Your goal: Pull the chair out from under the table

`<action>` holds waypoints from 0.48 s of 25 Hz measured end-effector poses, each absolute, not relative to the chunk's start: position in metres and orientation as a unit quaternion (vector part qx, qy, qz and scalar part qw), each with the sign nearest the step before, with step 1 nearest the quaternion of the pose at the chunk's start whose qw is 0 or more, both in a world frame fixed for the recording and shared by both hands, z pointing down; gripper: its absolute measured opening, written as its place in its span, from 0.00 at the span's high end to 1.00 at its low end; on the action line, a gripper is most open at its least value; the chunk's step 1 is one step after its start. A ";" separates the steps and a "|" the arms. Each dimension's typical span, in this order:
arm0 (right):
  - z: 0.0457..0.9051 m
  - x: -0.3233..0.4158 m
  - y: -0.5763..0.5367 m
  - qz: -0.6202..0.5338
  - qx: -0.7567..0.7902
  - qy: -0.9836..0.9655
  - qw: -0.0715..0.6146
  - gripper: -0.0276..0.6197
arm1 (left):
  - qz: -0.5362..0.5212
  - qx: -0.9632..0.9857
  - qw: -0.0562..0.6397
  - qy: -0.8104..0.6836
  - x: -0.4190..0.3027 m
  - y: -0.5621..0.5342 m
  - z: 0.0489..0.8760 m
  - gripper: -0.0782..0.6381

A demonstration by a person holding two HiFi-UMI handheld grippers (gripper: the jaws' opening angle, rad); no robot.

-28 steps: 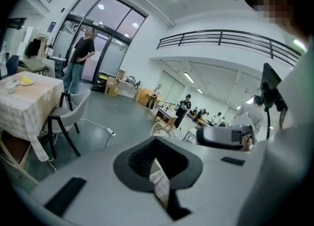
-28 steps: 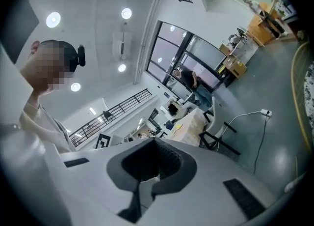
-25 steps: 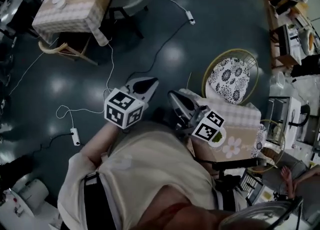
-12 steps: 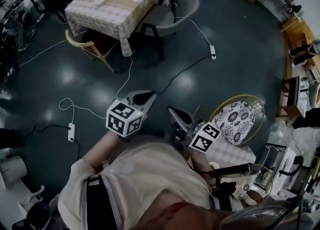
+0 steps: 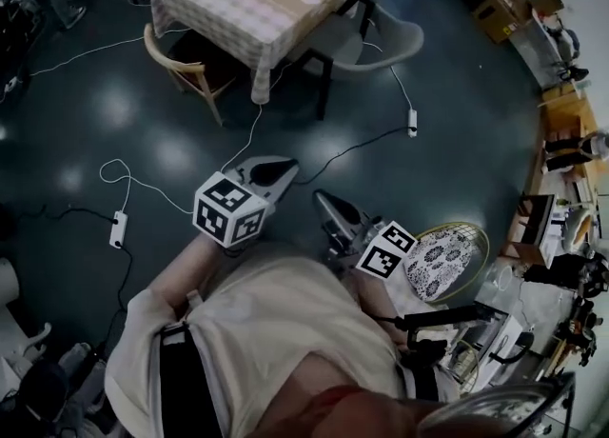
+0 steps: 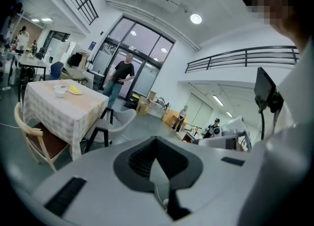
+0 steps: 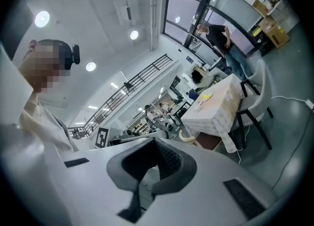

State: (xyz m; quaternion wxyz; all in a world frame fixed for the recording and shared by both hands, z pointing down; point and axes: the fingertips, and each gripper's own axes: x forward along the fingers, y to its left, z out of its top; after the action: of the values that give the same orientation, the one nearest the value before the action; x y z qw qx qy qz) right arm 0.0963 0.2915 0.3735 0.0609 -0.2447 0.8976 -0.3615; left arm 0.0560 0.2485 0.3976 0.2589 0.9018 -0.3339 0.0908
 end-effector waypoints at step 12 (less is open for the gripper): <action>0.374 -0.026 0.236 -0.359 -0.128 0.924 0.015 0.94 | 0.034 0.852 0.271 -0.447 -0.074 0.202 0.407 0.89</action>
State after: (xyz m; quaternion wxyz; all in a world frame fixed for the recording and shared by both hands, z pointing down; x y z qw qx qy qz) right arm -0.0260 0.2362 0.3736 0.0152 -0.1278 0.9244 -0.3592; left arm -0.0740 0.2024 0.4067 0.2710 0.8519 -0.4468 0.0341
